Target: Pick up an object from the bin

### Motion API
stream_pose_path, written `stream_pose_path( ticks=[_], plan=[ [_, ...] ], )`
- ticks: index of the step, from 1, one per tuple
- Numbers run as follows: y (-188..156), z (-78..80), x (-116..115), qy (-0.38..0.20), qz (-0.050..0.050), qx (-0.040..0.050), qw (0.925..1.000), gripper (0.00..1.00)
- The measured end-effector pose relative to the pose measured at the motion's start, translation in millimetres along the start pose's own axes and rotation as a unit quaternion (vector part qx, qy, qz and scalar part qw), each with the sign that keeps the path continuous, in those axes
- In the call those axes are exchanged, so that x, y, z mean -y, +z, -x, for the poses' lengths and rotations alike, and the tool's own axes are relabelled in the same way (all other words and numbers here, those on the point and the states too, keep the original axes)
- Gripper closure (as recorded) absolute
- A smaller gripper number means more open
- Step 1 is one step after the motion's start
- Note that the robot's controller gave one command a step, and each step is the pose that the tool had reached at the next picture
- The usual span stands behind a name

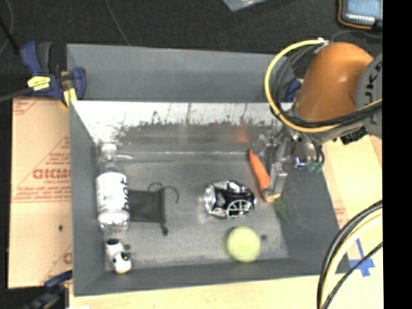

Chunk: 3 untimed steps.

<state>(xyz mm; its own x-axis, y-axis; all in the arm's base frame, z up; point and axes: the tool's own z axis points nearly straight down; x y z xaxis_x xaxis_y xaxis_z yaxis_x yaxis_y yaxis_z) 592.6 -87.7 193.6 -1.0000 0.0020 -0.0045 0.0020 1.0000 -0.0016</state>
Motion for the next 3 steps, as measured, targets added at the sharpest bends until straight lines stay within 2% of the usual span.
stream_pose_path(
  ticks=[1,2,3],
  plan=[
    [65.1,-1.8,-18.8,0.005,0.0,0.0012,1.0,0.0],
    [90.3,-5.4,-29.6,-0.012,0.0,-0.0019,0.9999,0.0],
    [73.8,0.2,-43.6,-0.042,0.0,0.0051,0.9991,0.0]
  ],
)
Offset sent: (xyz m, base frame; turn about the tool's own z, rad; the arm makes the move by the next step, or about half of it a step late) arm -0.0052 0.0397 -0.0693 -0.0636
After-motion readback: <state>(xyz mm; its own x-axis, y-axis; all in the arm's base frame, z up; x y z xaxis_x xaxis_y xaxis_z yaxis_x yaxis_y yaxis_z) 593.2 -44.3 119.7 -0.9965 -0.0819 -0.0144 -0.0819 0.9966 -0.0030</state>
